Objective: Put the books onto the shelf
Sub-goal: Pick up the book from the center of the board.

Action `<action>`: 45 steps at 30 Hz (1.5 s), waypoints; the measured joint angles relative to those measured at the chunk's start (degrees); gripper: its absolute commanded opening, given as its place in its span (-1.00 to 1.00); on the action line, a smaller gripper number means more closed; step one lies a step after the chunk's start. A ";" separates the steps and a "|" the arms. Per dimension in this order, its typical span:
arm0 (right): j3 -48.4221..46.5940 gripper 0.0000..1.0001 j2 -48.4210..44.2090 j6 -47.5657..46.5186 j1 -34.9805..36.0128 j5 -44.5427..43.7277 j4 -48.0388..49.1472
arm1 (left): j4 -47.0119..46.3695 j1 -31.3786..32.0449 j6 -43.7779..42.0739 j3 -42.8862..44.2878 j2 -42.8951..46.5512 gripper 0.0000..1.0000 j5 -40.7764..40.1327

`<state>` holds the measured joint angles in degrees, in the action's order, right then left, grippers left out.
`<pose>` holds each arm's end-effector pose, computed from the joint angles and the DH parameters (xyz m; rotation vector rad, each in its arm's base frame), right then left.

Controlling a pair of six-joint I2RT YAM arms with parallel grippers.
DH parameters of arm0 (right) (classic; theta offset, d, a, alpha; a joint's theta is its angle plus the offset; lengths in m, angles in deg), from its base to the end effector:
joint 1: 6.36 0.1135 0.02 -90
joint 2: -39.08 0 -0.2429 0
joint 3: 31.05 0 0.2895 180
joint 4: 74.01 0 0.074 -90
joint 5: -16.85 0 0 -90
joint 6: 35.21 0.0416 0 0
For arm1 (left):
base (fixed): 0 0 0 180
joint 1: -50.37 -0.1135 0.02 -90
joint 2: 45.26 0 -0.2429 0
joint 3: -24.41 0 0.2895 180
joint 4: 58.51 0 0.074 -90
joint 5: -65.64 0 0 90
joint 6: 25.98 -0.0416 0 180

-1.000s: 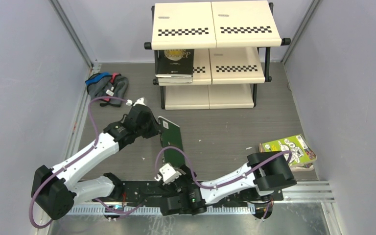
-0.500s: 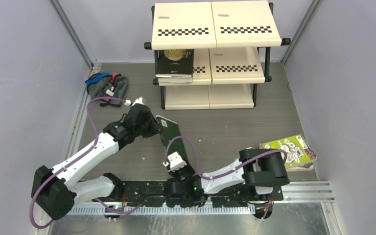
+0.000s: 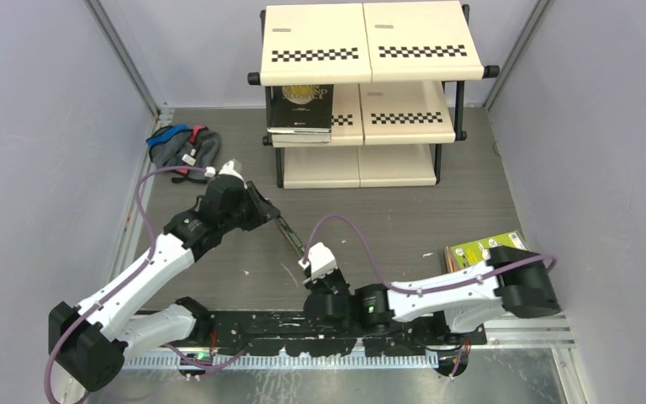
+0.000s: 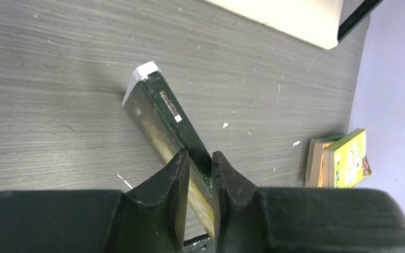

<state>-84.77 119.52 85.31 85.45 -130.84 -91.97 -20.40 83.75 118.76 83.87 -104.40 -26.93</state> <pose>0.0255 0.3076 0.1552 -0.5960 1.8682 0.1913 0.2317 -0.1504 0.2528 -0.4605 2.3025 -0.7622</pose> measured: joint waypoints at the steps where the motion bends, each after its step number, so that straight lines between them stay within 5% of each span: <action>1: -0.85 -0.98 -2.27 0.11 -0.52 1.57 -2.12 | -0.26 -0.52 -0.13 -0.20 0.66 -0.43 0.20; 8: -2.82 -0.98 -12.52 1.86 -7.06 9.42 -10.80 | -0.63 -4.13 -1.46 -2.01 4.13 -0.32 -0.44; 17: -5.03 -0.98 -15.08 3.96 -12.37 16.35 -15.89 | -3.48 -5.62 -1.73 -4.98 6.93 -0.24 -0.81; 41: -9.55 -0.98 -24.33 14.08 -26.27 36.52 -24.22 | -44.65 -9.05 -5.49 -31.69 7.10 0.16 13.55; 45: -11.21 -0.98 -23.52 14.49 -28.33 38.95 -26.10 | -48.28 -9.60 -5.66 -32.65 6.01 0.38 16.02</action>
<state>-95.98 96.01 99.80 57.13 -91.90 -118.06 -68.68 74.16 113.10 51.22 -98.39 -10.91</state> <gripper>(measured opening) 0.208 0.637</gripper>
